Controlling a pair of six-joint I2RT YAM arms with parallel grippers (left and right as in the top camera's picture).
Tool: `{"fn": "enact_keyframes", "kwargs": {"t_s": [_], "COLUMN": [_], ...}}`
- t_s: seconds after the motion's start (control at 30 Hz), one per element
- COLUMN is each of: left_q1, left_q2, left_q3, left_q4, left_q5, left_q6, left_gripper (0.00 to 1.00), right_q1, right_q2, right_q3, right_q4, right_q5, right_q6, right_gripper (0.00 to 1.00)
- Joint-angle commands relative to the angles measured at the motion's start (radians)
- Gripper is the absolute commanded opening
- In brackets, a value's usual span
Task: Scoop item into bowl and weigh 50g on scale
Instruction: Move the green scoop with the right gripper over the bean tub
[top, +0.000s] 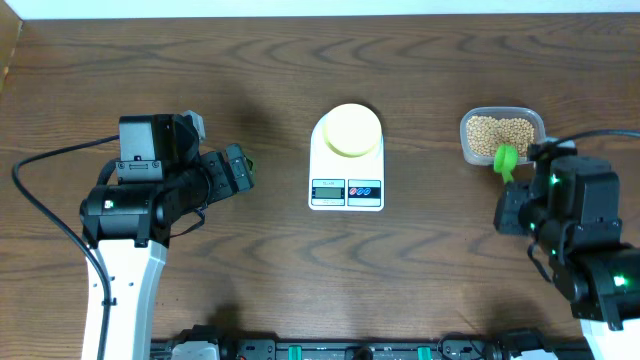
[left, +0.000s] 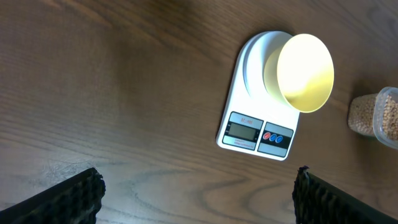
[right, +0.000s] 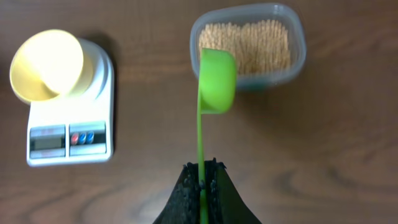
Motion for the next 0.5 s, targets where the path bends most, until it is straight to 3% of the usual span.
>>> {"fn": "enact_keyframes", "kwargs": {"t_s": [0.0, 0.2, 0.47], "left_q1": [0.006, 0.006, 0.006], "left_q2": [-0.005, -0.005, -0.005], "left_q3": [0.022, 0.022, 0.022], "left_q4": [-0.002, -0.021, -0.032], "left_q5": [-0.006, -0.006, -0.006], "left_q6": [0.01, 0.01, 0.009], "left_gripper": [0.98, 0.98, 0.98], "right_q1": [-0.018, -0.061, -0.14], "right_q2": [0.046, 0.196, 0.385], "right_q3": [0.02, 0.058, 0.361], "right_q4": [0.052, 0.066, -0.096], "right_q5": [0.038, -0.002, -0.098], "right_q6": [-0.087, -0.138, -0.145], "right_gripper": [0.01, 0.01, 0.01]}}
